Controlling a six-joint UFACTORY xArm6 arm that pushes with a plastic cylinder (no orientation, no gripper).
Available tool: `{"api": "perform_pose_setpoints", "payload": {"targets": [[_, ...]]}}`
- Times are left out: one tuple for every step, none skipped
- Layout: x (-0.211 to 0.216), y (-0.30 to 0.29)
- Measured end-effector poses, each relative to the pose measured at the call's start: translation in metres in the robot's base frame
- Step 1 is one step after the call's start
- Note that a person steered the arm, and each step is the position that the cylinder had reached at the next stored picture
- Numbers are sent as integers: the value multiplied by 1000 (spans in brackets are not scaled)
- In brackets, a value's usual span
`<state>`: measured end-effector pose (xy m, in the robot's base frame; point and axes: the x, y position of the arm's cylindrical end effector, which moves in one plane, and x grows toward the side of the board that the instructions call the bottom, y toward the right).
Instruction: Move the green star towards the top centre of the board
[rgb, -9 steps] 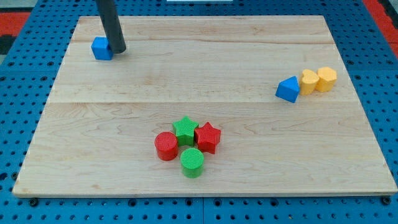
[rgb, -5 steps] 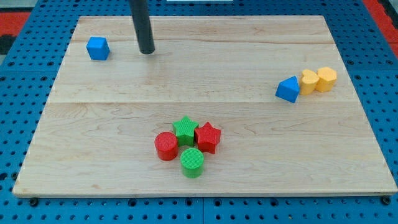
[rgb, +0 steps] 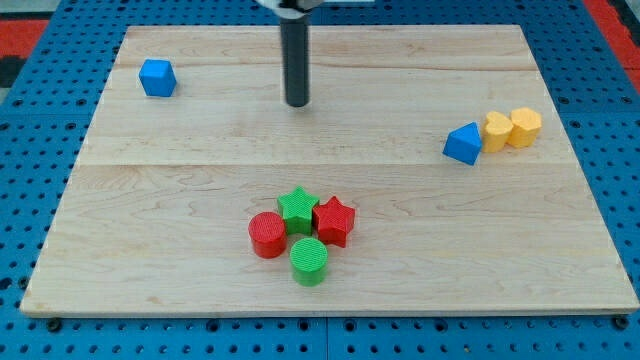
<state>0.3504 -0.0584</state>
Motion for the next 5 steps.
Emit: {"api": "perform_pose_setpoints", "payload": {"targets": [[26, -62], [66, -105], [81, -125], [138, -128], [146, -128]]}}
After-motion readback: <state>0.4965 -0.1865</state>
